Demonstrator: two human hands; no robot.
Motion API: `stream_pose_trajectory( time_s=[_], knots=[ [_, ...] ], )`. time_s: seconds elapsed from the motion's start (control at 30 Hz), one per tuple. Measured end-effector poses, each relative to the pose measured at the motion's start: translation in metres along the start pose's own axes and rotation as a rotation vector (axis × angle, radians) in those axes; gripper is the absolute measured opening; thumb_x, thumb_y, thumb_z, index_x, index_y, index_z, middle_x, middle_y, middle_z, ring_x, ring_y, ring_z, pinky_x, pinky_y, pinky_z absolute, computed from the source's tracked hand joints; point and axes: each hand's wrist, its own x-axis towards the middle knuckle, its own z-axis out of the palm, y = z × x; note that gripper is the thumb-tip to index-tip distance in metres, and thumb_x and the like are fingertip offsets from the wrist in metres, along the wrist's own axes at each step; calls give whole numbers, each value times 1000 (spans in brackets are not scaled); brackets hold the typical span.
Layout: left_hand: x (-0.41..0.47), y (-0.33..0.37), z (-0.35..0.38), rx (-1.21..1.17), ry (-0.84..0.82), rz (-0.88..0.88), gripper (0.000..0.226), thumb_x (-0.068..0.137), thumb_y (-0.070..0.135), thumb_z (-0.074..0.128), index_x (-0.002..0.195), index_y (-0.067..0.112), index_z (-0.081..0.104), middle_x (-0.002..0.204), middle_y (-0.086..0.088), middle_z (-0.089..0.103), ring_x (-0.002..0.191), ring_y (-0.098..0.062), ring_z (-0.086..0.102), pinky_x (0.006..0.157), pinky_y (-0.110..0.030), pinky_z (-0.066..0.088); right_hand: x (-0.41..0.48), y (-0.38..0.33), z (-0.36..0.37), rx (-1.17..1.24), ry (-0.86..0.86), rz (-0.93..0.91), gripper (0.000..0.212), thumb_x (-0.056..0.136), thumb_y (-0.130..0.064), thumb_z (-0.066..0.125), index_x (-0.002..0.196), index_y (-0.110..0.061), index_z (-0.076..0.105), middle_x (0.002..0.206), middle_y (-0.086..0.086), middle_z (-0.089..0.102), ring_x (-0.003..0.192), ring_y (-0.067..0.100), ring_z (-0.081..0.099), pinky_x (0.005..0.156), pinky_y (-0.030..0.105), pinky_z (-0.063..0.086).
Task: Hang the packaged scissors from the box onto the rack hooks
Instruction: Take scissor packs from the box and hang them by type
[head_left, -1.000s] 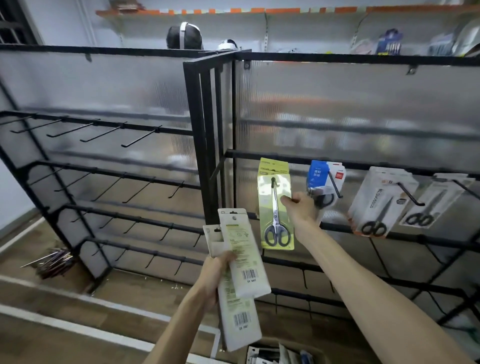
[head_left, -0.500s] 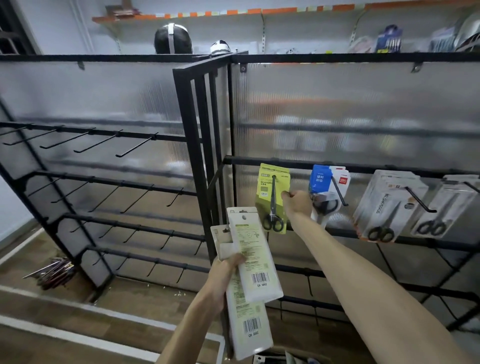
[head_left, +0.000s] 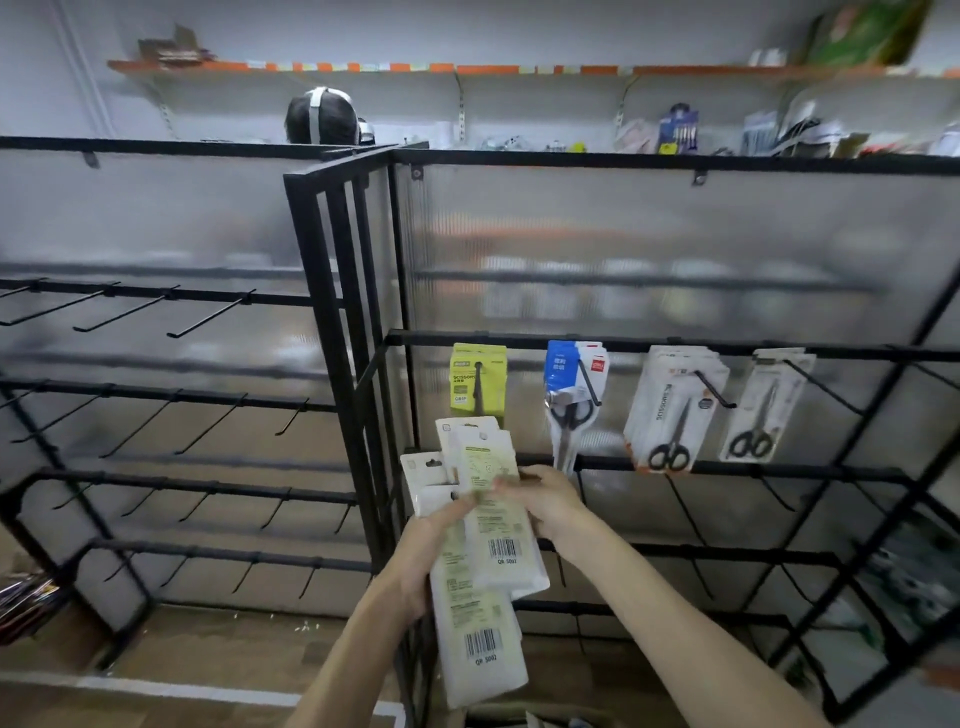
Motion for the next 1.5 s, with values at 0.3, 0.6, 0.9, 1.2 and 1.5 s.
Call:
stream_pose_trajectory(
  time_s=[0.3,0.6,0.9,1.2,1.5],
  knots=[
    [-11,-15,9,55,43,-13,28,95,12,62,121,5,69,110,-20,75,102,-41,72,98,-60,52,-24,14,-30,155,134,-11,15,89,-11,71,104,-9,69,102,9,76,94,26,73,74,37,58],
    [-17,-10,-1,50,48,40,30,97,11,59,125,7,67,113,-18,75,103,-39,73,95,-59,54,-45,4,-33,205,117,-29,31,94,-9,49,123,-20,55,112,10,68,104,29,65,82,41,53],
    [-27,-5,2,136,26,88,24,97,8,58,118,4,70,107,-19,76,99,-38,74,87,-47,59,-42,5,3,108,70,-3,63,73,-68,73,113,-19,69,107,0,75,107,21,66,101,44,46],
    [-16,-14,-28,121,109,84,25,97,14,62,119,7,70,107,-18,76,97,-38,74,85,-51,60,-37,-2,-13,-51,256,-376,38,98,-8,59,123,-25,37,110,-12,61,96,1,61,85,28,50],
    [-8,-9,-45,146,209,142,24,99,4,54,118,3,68,99,-15,77,87,-31,76,69,-39,60,0,-36,30,-163,246,-462,17,101,-11,54,85,-17,57,86,-4,64,81,13,60,68,24,47]
  ],
)
